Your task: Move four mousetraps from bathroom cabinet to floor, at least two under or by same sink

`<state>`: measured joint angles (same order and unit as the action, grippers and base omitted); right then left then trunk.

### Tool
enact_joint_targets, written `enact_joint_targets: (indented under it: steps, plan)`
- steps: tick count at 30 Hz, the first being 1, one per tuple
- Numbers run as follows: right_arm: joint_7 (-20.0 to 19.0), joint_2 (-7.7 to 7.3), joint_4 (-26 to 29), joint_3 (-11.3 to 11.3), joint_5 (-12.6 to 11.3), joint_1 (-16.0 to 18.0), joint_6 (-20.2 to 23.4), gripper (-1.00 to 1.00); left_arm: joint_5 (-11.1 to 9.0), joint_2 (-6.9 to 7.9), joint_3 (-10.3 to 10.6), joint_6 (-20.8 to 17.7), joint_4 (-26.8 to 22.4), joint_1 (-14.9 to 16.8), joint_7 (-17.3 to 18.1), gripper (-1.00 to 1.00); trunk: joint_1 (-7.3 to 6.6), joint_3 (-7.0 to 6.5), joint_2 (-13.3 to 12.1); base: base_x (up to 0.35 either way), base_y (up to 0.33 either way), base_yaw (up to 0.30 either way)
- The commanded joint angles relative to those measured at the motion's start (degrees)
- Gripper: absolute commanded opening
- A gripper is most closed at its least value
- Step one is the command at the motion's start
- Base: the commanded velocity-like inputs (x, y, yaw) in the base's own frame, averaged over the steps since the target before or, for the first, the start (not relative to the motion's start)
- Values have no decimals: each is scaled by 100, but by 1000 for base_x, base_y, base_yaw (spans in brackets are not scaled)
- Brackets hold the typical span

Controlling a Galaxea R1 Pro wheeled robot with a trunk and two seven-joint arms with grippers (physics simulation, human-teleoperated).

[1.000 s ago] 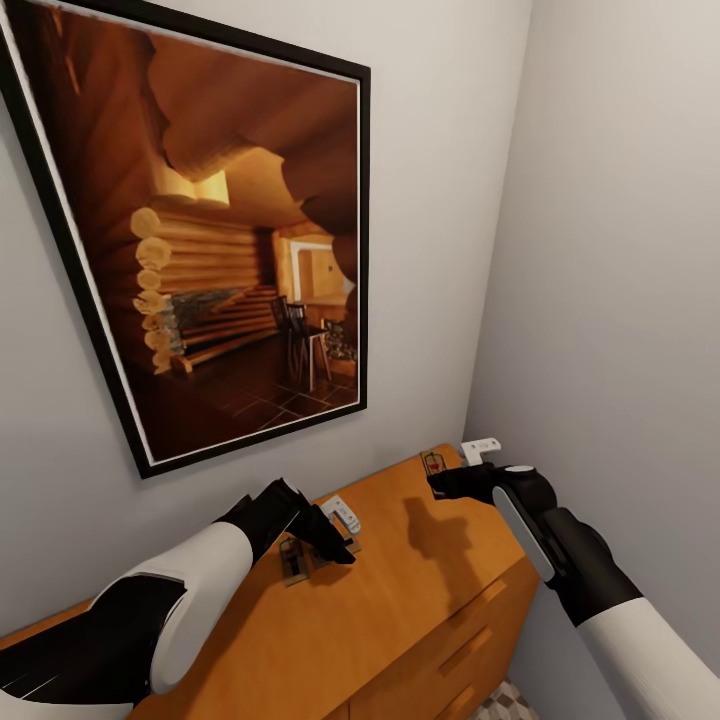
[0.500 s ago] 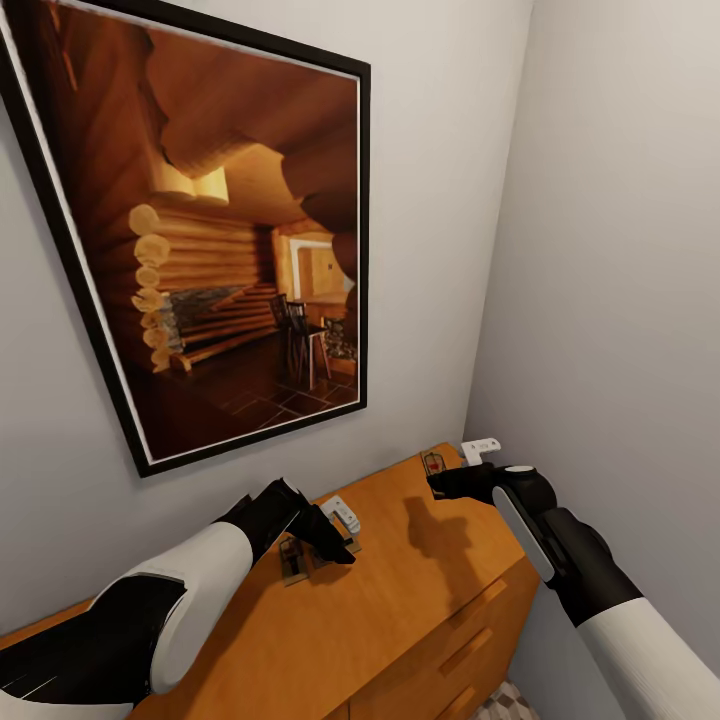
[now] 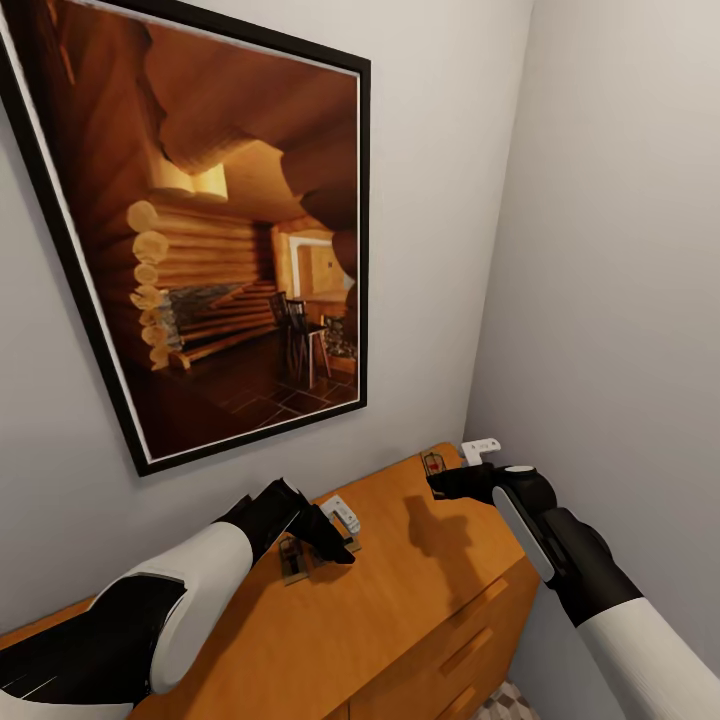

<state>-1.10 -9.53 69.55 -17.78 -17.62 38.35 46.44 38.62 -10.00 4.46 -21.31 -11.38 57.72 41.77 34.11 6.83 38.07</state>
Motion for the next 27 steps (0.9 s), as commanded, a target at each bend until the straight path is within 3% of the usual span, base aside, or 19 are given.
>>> enact_joint_targets:
  steps: [1, 27]
  plan:
    - [-13, -5, 6, -7, -5, 6, 23, -100, -12, 0, 29, -48, -13, 3, 14, 100, 2, 11, 9, 0, 0, 0]
    - [-13, -5, 6, -6, -5, 6, 32, -100, -12, 0, 29, -49, -13, 3, 3, 100, 46, 46, 89, 0, 0, 0]
